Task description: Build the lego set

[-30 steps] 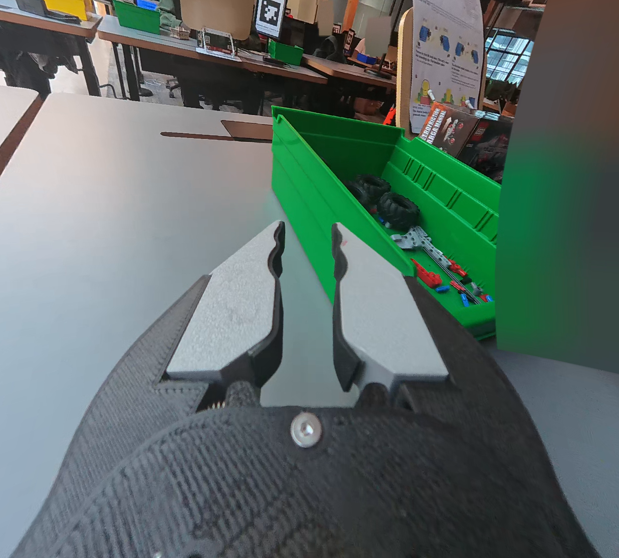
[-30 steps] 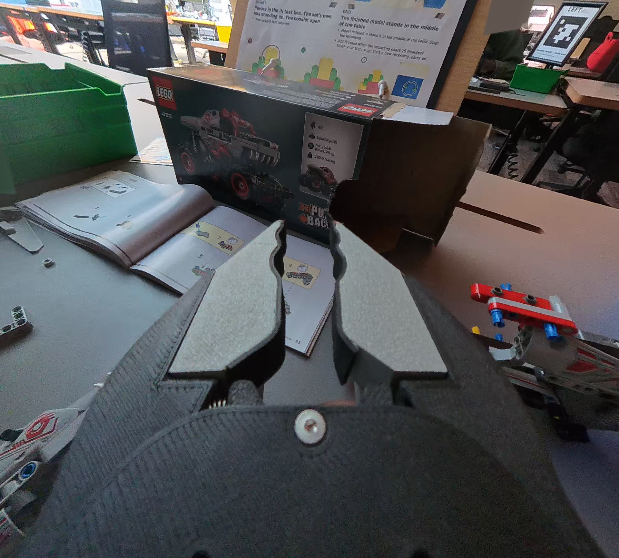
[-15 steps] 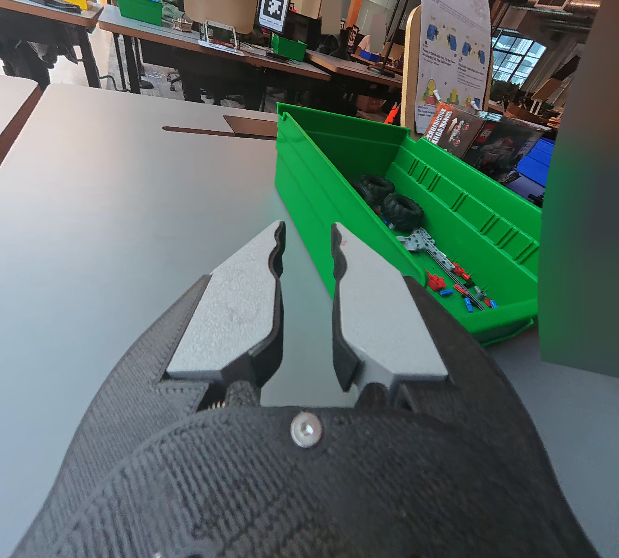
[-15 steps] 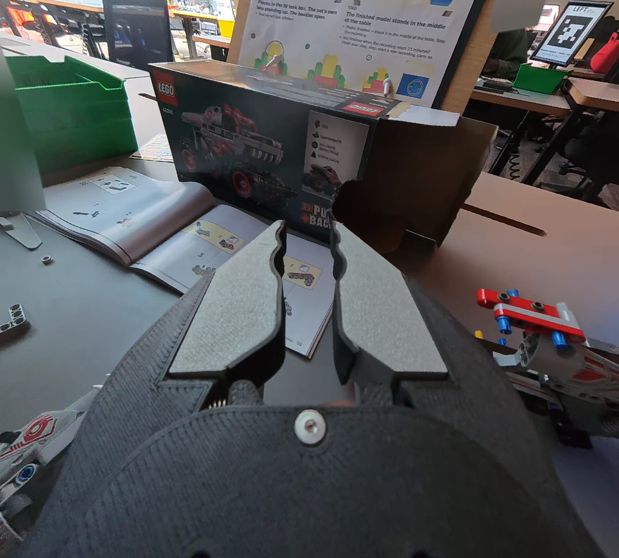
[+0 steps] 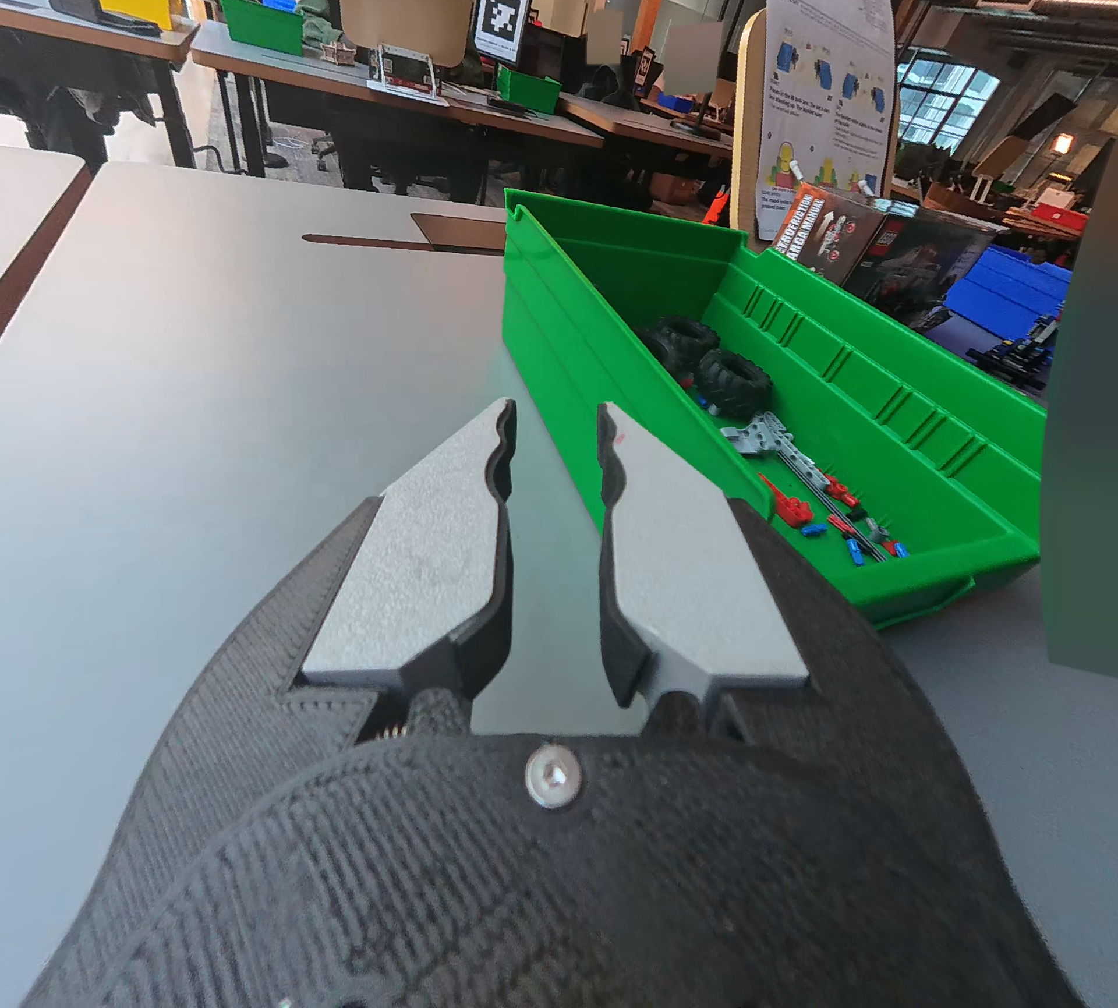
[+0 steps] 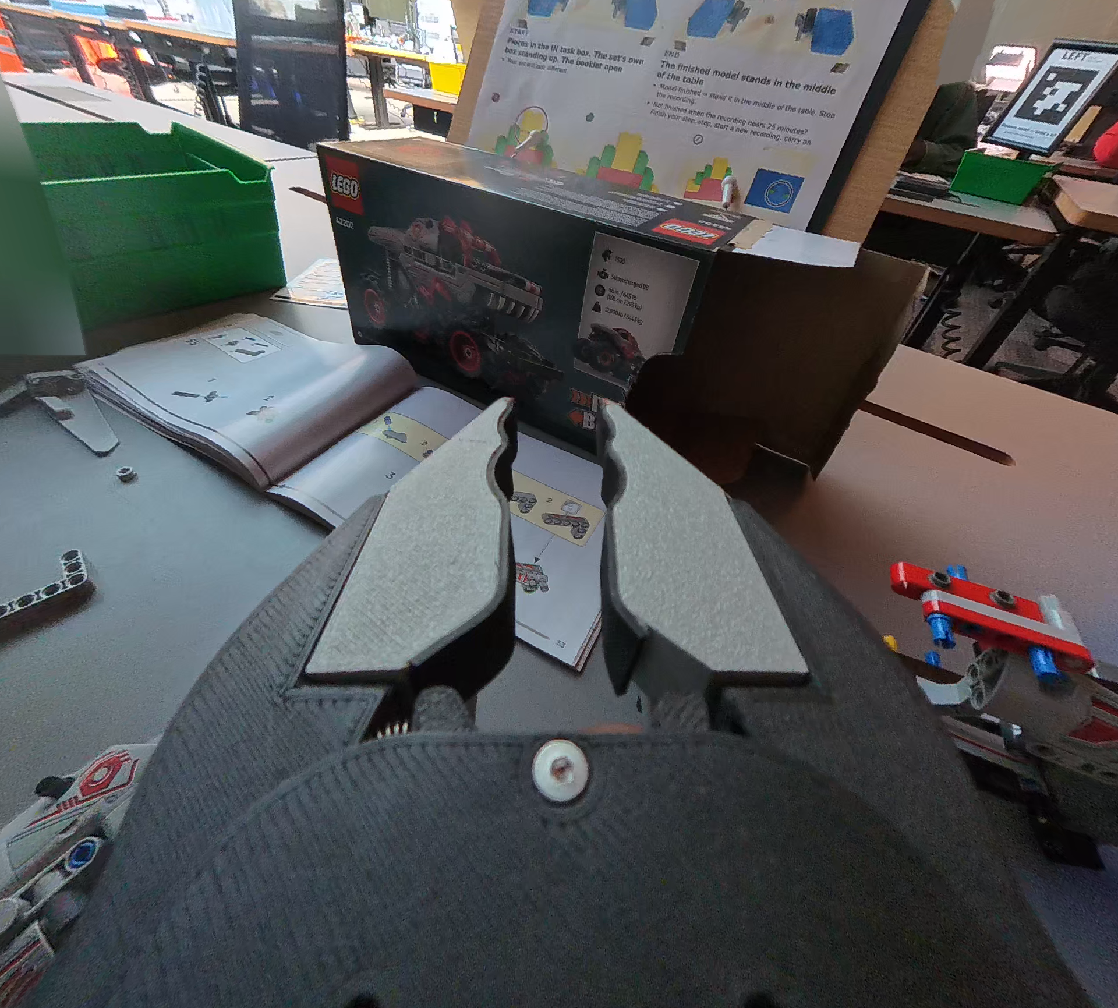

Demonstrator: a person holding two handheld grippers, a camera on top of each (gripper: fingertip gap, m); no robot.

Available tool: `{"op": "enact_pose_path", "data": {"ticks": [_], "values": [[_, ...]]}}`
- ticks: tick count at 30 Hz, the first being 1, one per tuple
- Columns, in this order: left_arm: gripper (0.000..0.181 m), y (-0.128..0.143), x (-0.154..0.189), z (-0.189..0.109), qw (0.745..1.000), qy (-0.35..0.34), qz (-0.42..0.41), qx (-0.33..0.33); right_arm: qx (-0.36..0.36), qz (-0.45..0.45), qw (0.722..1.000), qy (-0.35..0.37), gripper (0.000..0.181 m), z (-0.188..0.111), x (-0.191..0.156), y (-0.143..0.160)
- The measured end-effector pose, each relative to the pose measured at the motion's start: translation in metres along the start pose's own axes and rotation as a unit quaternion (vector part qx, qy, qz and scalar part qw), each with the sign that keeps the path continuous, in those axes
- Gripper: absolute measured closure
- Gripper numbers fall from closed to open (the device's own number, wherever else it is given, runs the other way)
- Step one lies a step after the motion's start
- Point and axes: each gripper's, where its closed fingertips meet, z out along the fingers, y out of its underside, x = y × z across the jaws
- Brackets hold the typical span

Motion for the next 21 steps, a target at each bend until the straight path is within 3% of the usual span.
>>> {"op": "enact_pose_path", "data": {"ticks": [21], "values": [[0.158,-0.0011,0.0001,-0.0005,1.000,-0.002,0.009,0.004,-0.012,0.005,1.000,0.009,0.159,0.0020,0.0041,0.0061]]}}
